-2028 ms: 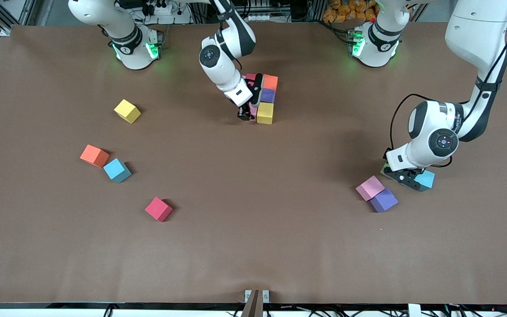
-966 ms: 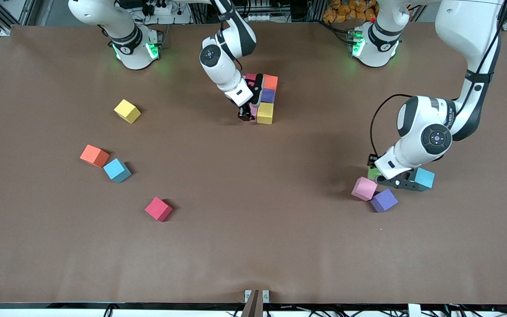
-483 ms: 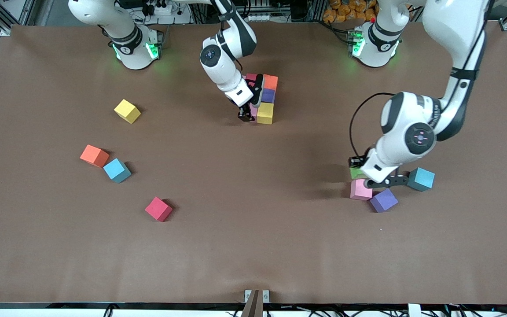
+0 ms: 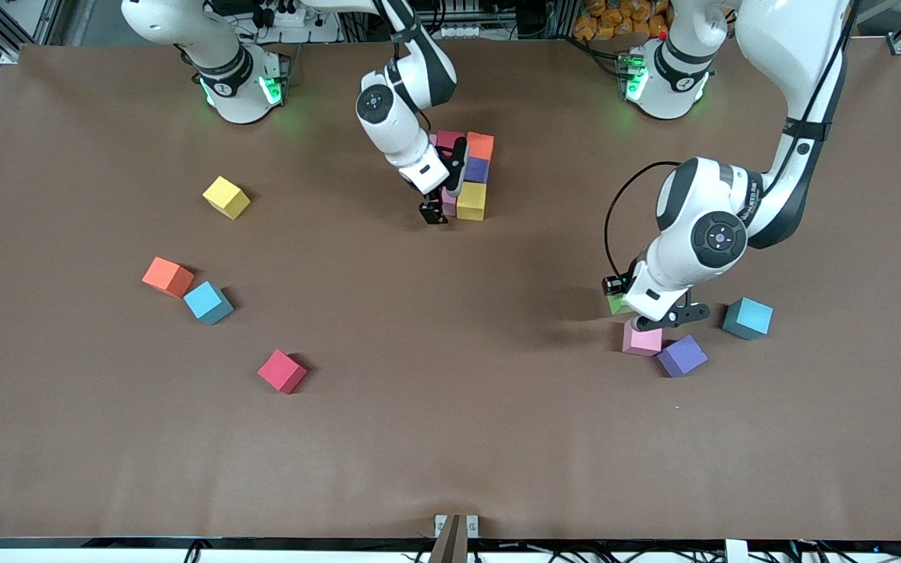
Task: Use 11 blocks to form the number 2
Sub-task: 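Release the lilac cube with the right gripper while the left gripper lifts green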
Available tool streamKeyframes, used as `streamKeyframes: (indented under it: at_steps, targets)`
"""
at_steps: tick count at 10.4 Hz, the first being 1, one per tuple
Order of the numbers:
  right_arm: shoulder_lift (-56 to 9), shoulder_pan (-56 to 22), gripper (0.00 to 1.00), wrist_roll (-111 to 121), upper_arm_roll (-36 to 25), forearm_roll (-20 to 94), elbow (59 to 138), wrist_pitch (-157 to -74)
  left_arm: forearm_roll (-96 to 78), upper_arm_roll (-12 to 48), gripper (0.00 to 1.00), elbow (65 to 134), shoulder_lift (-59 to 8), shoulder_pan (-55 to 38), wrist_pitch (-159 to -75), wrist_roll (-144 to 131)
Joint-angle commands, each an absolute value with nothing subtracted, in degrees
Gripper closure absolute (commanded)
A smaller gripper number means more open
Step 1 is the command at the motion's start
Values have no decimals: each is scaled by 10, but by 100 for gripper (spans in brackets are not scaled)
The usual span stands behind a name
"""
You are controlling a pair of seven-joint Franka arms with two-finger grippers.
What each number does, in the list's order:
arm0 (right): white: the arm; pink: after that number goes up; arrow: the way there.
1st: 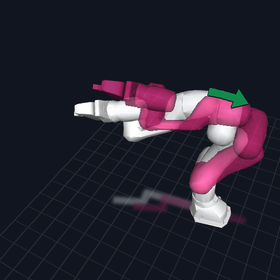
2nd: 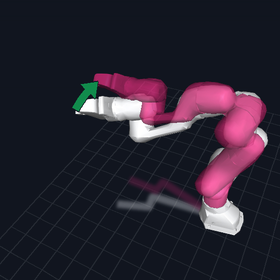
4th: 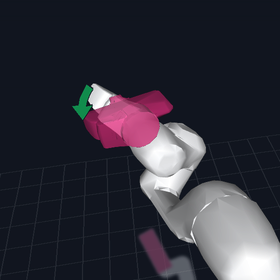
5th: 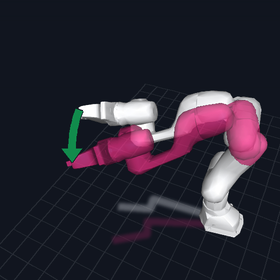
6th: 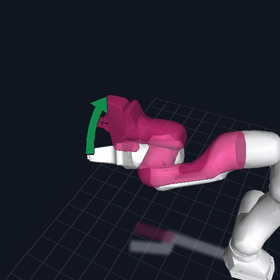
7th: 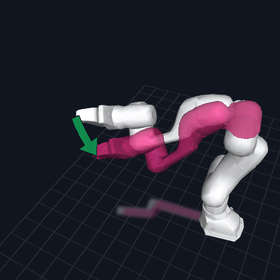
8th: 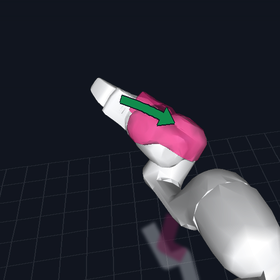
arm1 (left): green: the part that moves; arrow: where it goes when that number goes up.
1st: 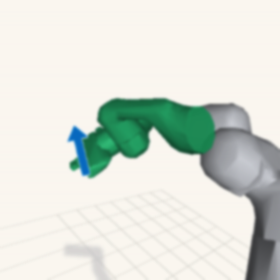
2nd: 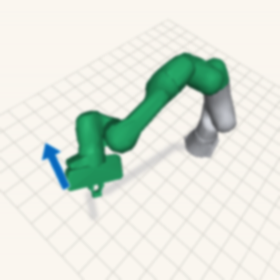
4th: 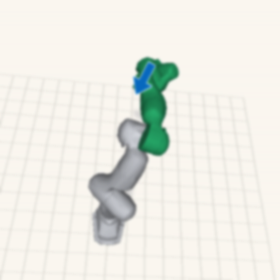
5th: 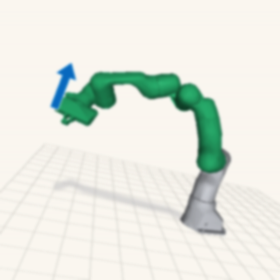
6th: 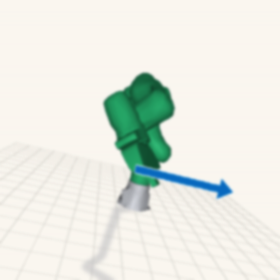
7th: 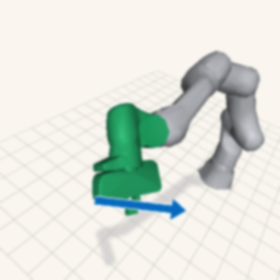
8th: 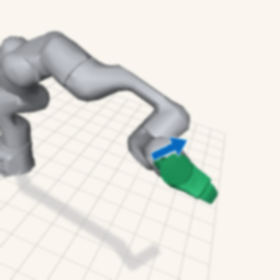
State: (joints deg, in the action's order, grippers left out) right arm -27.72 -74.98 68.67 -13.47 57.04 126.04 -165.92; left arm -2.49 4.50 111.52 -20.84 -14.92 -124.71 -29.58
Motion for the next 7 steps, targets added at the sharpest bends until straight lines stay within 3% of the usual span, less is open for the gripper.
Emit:
streamKeyframes:
  at_steps: [1, 7]
  targets:
    - [-275, -749, 0, 706, -135, 591, 1259, -1671, -35, 40, 100, 1112, -203, -166, -1235, -341]
    - [-235, -741, 0, 694, -135, 595, 1271, -1644, -40, 71, 100, 1111, -185, -185, -1226, -438]
